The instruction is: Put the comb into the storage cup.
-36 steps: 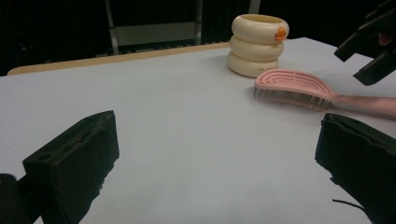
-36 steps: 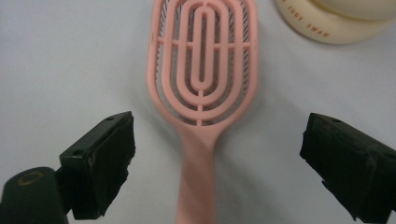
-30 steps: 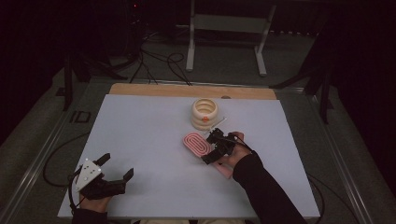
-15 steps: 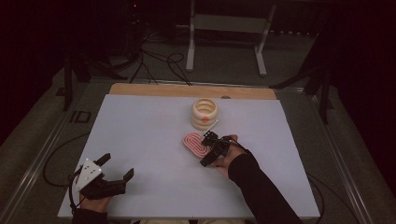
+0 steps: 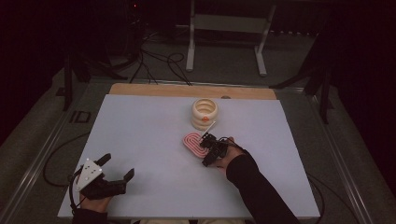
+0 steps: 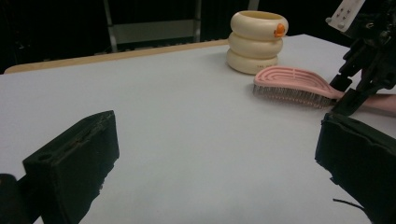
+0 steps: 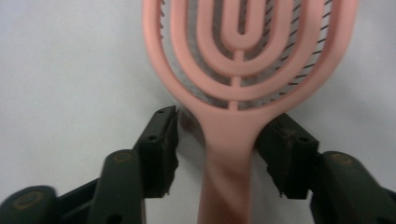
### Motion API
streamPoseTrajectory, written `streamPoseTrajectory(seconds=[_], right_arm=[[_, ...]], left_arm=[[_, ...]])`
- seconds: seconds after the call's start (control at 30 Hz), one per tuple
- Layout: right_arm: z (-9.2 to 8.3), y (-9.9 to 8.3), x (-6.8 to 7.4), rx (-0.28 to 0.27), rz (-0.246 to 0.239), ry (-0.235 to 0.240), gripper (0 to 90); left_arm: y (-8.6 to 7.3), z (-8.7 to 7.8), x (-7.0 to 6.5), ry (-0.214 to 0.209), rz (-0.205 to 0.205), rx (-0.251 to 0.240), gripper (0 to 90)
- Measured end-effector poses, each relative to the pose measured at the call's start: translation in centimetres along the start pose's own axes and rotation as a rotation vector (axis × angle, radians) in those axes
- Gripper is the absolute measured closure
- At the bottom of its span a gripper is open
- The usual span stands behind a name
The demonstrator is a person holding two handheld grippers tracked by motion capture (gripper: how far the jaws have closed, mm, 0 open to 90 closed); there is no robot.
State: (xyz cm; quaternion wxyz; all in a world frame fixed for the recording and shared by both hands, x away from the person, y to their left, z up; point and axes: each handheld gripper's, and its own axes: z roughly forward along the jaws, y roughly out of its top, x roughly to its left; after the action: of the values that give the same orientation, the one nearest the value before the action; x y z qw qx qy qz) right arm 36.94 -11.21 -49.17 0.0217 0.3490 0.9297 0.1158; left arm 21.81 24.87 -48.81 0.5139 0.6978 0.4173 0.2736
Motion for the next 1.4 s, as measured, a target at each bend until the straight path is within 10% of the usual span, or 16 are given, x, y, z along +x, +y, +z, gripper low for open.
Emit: streamPoseTrajectory(seconds=[1.4], right_arm=[[-0.36,-0.80,-0.13,-0.011,0.013,-0.005,69.5]], left_arm=[[-0.05,0.04,0.01,0.006,-0.005,0.005,0.4]])
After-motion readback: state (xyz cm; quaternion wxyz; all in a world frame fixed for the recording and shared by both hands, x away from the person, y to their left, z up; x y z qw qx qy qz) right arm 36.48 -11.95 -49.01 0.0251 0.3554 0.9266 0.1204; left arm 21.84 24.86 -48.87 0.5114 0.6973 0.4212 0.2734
